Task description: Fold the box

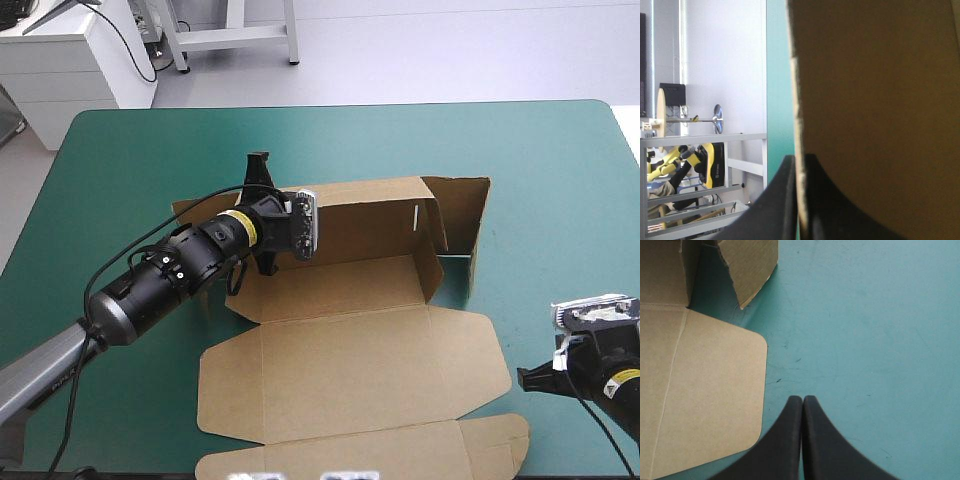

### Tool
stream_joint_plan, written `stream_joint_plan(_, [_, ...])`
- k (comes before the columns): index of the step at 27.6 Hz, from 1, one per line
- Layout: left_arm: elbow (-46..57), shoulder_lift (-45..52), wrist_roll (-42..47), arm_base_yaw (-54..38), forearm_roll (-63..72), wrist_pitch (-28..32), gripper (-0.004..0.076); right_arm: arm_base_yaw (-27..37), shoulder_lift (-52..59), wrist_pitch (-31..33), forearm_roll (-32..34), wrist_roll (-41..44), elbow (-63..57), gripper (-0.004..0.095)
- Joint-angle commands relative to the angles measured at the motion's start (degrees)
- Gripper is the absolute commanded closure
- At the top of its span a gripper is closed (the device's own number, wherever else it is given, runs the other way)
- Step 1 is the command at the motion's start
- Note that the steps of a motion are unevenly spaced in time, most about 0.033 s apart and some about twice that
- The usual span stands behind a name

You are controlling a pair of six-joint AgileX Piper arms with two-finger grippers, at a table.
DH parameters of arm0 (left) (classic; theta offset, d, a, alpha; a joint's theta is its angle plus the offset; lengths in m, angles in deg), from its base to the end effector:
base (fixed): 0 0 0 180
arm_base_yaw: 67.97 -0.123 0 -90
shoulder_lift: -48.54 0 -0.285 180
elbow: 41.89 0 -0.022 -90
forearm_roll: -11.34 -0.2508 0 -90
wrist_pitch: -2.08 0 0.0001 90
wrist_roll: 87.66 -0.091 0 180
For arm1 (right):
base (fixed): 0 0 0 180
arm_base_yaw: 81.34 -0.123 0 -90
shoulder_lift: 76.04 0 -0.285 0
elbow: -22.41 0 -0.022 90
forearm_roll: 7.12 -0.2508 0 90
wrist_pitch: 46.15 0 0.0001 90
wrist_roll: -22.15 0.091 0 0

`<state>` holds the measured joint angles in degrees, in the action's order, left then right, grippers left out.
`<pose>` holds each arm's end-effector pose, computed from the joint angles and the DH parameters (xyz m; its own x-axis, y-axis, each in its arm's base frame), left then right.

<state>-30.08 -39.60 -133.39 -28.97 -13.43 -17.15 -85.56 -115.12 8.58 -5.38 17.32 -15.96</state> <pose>0.2577 -0.1925 0.3445 0.3669 0.8948 -0.2542 0.5228 0.0277 0.8520 0.0861 0.0041 0.3175 -0.6604 -0.1506 -0.7357 -0.1230 0.9881 -0.0919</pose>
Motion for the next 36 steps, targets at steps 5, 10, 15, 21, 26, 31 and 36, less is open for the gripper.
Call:
stream_joint_plan(5, [4.3,3.8,0.1,0.3,-2.7,12.6,0.0731,0.5,-0.2,-6.5,-0.2,-5.5,3.5,0.0929])
stream_joint_plan(10, [5.1,3.8,0.1,0.2,-2.9,9.9,0.0731,0.5,-0.3,-10.5,-5.4,-6.0,5.4,0.0929])
stream_joint_plan(15, [5.1,3.8,3.2,-1.3,-2.9,6.9,0.0731,0.5,-4.3,-11.7,-9.7,-6.8,9.2,0.0929])
stream_joint_plan(21, [5.2,4.3,4.8,-2.6,-5.8,7.1,0.0731,0.5,-14.3,-11.5,-10.3,-6.4,17.1,0.0927])
stream_joint_plan(26, [5.1,4.3,5.7,-2.6,-8.0,6.7,0.0731,0.5,-25.5,-10.2,-10.5,-6.4,26.2,0.0928])
stream_joint_plan(31, [5.1,4.3,6.8,-2.6,-8.0,3.6,0.0731,0.3,-35.9,-7.4,-12.4,-8.8,37.1,0.0927])
stream_joint_plan(36, [5.1,4.3,7.8,-2.6,-8.0,2.1,0.0731,0.3,-53.3,0.7,-15.5,-10.0,58.2,0.0927])
